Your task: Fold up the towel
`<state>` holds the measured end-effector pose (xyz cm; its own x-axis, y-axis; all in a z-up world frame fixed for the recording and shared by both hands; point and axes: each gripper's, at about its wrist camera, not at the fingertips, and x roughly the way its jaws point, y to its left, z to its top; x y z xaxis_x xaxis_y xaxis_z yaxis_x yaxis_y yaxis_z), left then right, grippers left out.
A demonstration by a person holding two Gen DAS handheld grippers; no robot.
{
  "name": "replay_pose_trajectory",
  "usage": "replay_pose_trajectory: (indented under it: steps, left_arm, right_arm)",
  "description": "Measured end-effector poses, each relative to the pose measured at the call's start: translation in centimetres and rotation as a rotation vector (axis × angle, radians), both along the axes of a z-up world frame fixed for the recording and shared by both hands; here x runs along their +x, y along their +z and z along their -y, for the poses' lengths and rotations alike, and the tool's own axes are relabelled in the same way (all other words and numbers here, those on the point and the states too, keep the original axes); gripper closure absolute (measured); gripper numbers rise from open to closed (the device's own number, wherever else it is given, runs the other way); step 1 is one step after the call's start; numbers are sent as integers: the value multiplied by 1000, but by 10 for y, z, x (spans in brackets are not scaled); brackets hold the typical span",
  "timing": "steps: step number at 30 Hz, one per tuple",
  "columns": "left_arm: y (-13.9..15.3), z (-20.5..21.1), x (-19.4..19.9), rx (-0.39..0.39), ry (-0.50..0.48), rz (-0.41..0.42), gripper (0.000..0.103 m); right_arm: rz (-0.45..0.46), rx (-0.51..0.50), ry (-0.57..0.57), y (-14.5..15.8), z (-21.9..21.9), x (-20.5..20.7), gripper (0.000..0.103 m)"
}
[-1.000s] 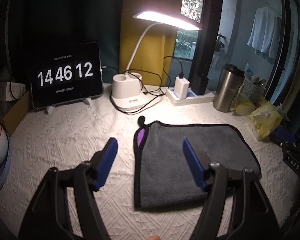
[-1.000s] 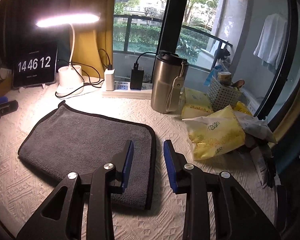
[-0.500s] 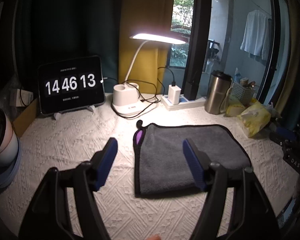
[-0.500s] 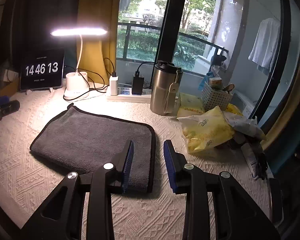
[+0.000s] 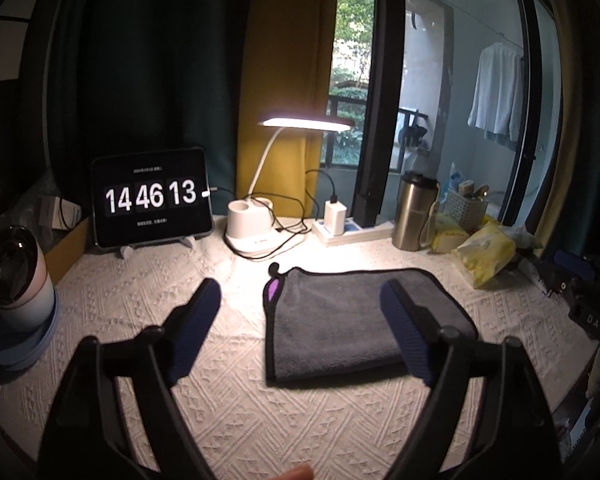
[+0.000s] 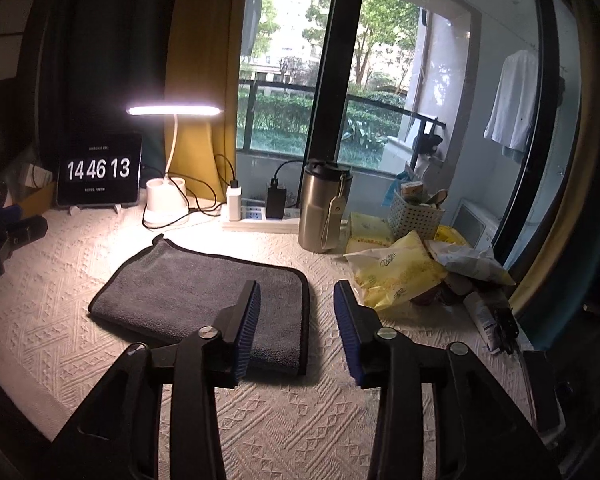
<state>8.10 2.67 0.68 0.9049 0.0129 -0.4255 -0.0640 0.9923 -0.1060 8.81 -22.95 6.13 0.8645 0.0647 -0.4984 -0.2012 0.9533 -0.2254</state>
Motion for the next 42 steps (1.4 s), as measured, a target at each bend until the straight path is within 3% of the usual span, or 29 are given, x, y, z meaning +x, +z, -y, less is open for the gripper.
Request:
replay_pose_trajectory:
  steps: [8,10,12,19,24,42]
  left_arm:
    - [15,0,-36,-10,-2,105,6]
    - [17,0,-45,-24,0,129,6]
    - [18,0,-53,-32,4,145,5]
    - [20,6,-79,9,61,215,5]
    - [24,5,-85,23,62,247,5]
    - [24,5,-86,14,62,245,5]
  right_arm:
    - [117,36,8,23,2,-41,55]
    - [150,53,15,28,3,-52,44]
    - [180,73,21,33,4,-63,40]
    - [268,83,58,40,1,-91,35]
    - [280,72,68,41,-2,-94,35]
    - [289,74,58,43,-2,-96,35]
